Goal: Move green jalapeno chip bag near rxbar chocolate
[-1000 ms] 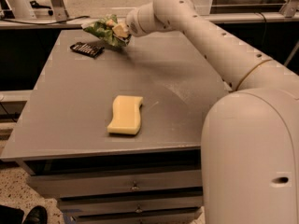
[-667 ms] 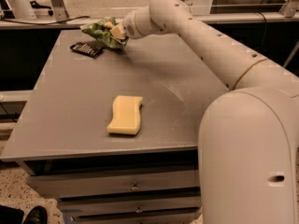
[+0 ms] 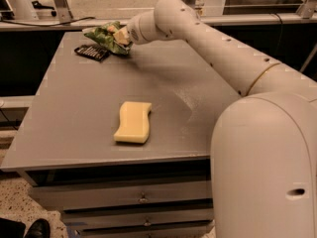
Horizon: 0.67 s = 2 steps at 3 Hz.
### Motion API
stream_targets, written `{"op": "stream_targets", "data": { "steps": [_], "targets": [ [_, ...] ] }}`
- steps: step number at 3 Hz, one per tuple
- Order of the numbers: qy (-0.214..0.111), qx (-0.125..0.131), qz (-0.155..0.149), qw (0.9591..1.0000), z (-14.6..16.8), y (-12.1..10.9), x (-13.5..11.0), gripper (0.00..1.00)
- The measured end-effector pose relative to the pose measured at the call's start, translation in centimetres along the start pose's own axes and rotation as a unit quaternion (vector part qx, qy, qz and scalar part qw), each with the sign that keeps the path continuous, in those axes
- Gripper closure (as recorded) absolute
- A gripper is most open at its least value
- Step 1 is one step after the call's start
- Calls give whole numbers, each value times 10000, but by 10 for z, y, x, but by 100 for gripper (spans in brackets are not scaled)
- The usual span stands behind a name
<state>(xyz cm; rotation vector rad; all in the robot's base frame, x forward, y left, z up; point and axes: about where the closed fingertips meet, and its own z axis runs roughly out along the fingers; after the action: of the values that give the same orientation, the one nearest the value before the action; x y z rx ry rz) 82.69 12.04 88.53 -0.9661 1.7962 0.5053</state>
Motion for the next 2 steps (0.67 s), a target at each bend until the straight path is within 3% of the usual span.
{"op": "stream_targets", "data": {
  "steps": [1, 2],
  "targets": [
    [-45, 6, 82, 10000, 1, 3, 0, 13],
    [-93, 27, 148, 9998, -2, 5, 0, 0]
  ]
}}
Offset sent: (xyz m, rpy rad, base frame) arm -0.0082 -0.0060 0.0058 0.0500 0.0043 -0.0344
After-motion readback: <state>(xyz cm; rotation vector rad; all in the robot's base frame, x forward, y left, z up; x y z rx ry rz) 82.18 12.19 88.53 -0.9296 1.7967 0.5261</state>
